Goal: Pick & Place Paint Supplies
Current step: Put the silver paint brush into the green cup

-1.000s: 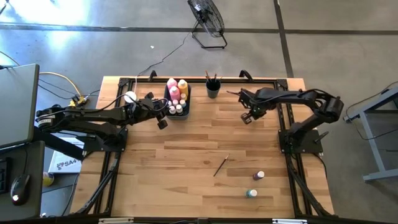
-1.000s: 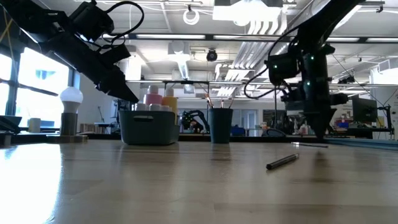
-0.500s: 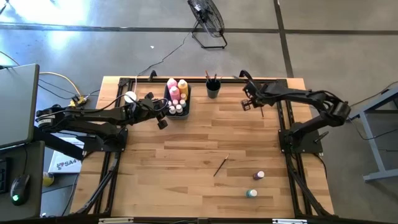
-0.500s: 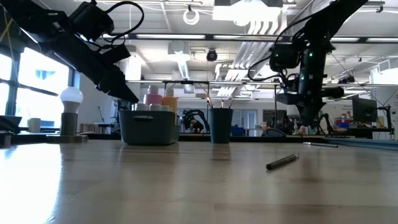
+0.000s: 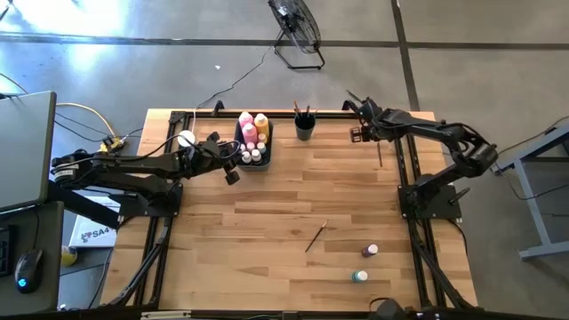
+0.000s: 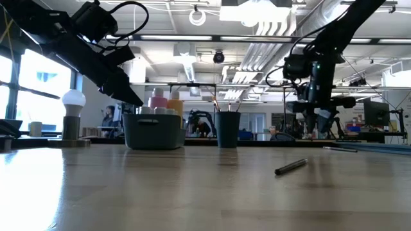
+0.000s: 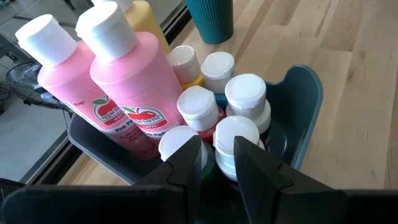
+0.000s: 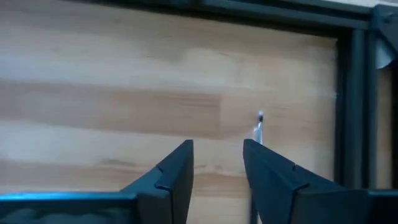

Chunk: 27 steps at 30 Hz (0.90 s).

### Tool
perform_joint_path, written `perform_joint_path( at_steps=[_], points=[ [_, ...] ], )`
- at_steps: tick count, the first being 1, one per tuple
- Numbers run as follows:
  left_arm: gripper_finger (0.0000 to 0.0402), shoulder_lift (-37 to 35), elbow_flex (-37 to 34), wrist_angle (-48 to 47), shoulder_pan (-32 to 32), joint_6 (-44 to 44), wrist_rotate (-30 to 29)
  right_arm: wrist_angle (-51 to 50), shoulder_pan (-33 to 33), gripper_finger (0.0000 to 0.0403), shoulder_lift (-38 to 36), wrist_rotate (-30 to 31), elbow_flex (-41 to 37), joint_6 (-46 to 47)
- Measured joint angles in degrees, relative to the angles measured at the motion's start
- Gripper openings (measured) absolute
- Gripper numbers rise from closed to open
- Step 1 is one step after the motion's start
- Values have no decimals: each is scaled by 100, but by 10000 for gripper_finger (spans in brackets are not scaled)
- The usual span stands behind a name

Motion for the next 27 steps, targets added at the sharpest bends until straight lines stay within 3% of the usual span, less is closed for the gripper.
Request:
perform_joint_path(
  at_steps=[13,21,27],
  points=[
    [90,1,0,0,0,-84,0,146,-618,97,17,-329,2,21],
    [90,2,0,0,-1,-94,-9,290,-138,92,17,-765,2,166],
    [90,2,0,52,-1,-96,-11,34,129,33,17,-355,4,162]
  ],
)
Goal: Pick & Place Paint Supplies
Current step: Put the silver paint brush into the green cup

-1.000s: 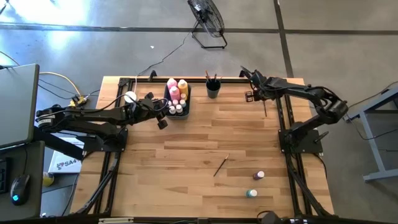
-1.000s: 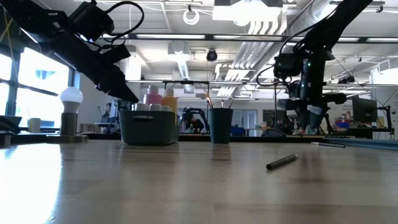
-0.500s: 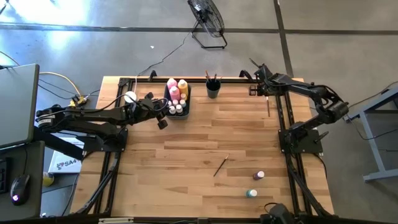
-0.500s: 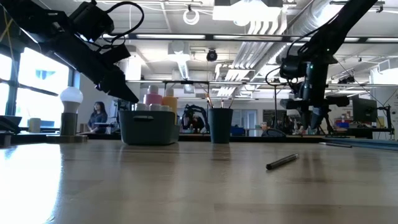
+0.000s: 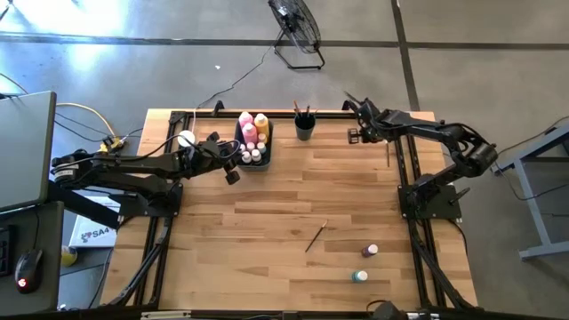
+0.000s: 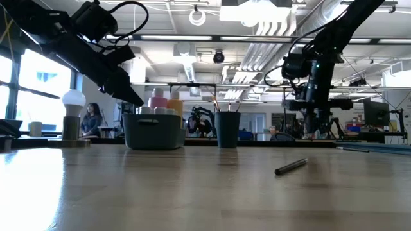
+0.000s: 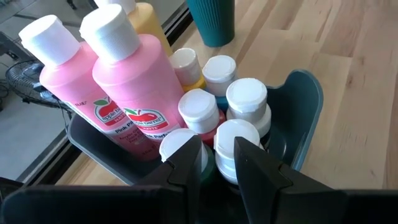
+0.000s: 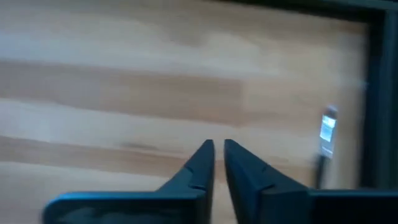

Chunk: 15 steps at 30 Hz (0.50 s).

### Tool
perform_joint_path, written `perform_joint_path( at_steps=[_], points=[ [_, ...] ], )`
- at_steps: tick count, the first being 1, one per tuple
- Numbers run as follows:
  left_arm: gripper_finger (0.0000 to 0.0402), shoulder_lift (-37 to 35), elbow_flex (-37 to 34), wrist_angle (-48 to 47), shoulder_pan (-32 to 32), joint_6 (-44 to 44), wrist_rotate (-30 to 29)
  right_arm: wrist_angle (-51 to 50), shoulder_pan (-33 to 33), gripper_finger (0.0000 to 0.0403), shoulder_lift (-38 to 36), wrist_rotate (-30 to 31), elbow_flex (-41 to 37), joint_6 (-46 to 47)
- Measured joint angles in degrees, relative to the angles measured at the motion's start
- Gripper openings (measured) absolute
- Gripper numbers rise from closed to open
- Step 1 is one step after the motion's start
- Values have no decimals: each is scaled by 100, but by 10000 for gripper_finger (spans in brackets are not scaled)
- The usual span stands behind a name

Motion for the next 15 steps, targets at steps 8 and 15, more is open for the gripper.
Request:
perform_joint_path(
  at_steps=[8,15],
  points=[
    [90,0,0,121,2,9,-4,-1118,-31,3,0,484,0,340],
    [90,0,0,379,1,27,-7,-1468,-92,2,0,676,2,509]
  ],
)
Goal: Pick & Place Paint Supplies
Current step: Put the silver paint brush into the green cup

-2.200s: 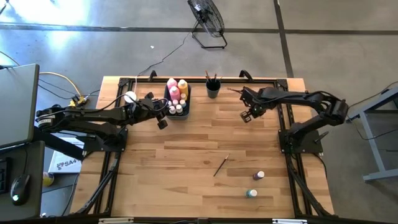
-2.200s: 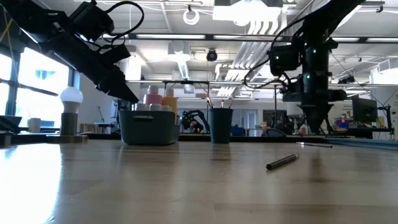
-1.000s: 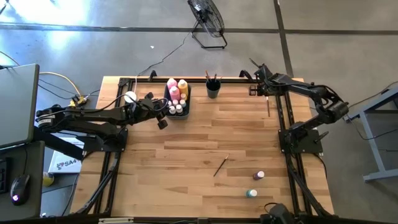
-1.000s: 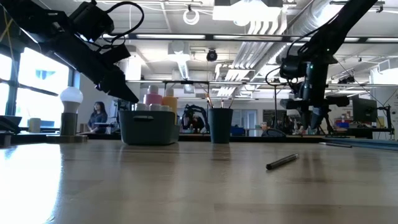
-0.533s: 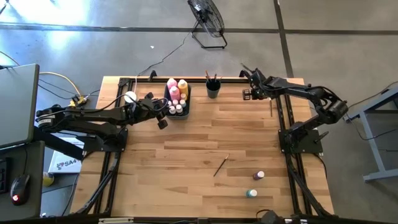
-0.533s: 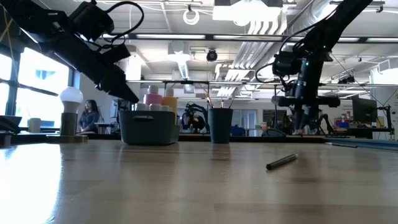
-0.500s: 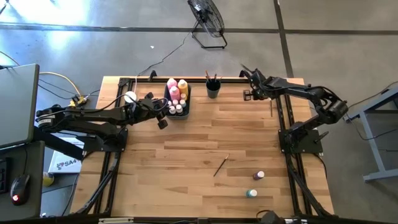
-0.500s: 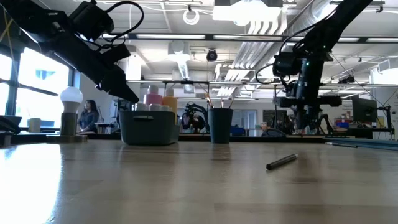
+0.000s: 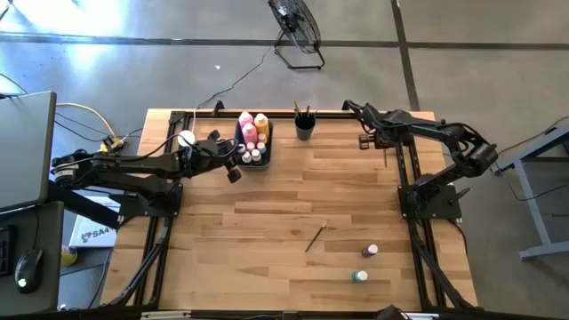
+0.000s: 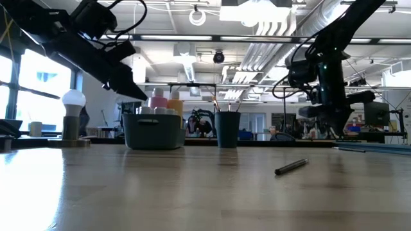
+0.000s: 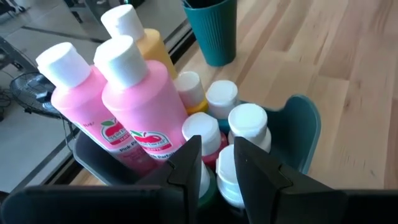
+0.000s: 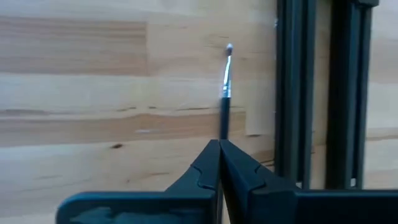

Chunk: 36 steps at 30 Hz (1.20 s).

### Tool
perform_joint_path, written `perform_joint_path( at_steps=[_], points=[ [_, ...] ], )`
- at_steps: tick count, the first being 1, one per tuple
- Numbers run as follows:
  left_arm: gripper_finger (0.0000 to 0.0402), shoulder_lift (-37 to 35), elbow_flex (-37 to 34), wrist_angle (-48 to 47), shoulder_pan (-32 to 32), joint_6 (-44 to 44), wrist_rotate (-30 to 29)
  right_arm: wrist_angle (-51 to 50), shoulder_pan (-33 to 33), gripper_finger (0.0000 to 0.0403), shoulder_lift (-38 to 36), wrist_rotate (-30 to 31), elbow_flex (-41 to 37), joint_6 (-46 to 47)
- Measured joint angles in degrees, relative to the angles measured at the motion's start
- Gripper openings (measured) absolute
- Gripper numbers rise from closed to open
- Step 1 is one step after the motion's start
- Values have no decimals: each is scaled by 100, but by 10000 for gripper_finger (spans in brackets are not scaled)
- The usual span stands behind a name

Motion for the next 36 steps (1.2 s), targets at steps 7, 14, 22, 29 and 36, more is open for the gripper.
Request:
perform_joint_path(
  at_steps=[7,14,22,29,36],
  points=[
    [90,0,0,136,0,-1,-2,41,22,2,369,-36,2,131],
    [90,0,0,197,-1,78,-13,268,187,2,496,-617,264,-72],
    [90,0,0,211,1,117,-13,-402,76,2,506,-619,1371,-493],
    [90,0,0,213,1,126,-11,-1424,-281,2,1162,-567,2239,-1009],
    [90,0,0,214,1,126,-11,-1559,-482,2,2076,-561,2522,-1485]
  ],
)
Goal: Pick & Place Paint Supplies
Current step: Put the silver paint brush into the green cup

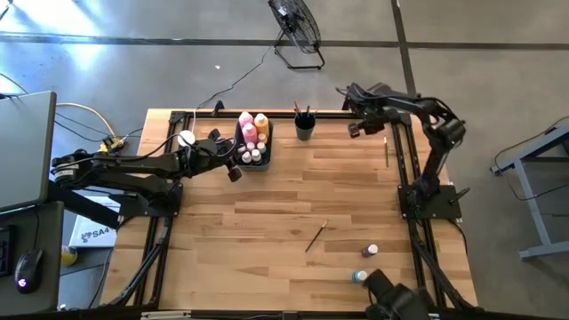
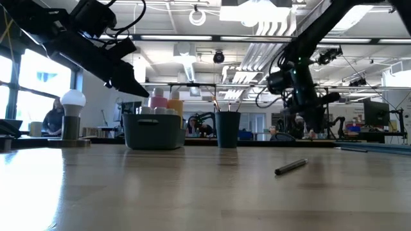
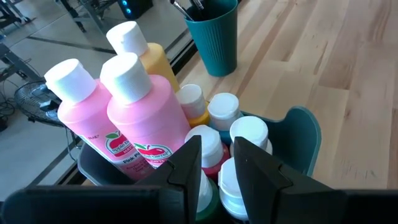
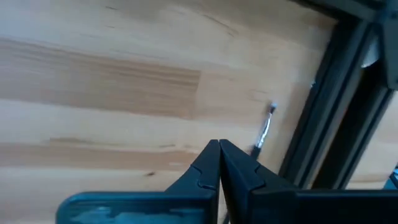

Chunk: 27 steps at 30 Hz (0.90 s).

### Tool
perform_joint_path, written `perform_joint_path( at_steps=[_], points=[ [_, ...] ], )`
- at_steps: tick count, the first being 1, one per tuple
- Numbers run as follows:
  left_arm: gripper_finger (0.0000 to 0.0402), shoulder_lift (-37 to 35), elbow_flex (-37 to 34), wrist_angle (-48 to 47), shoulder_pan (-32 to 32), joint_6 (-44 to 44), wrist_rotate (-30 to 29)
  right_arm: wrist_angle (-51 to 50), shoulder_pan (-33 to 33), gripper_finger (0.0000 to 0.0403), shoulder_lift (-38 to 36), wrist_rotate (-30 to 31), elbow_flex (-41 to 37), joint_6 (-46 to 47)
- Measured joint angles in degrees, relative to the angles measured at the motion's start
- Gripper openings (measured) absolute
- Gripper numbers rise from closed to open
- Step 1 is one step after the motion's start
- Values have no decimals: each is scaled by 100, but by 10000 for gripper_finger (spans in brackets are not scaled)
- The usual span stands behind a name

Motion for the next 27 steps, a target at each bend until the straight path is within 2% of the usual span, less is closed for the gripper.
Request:
perform_joint_path(
  at_steps=[5,9,13,19,27],
  points=[
    [90,0,0,-1,-1,0,2,-190,-282,2,360,42,14,-93],
    [90,0,0,-2,0,0,2,-648,-350,2,420,577,14,46],
    [90,0,0,-1,-1,0,2,-655,-345,2,418,606,16,-10],
    [90,0,0,-6,-1,-3,4,-651,-426,2,418,988,16,-589],
    [90,0,0,-42,0,-17,11,-360,-609,2,431,740,16,-823]
  ],
)
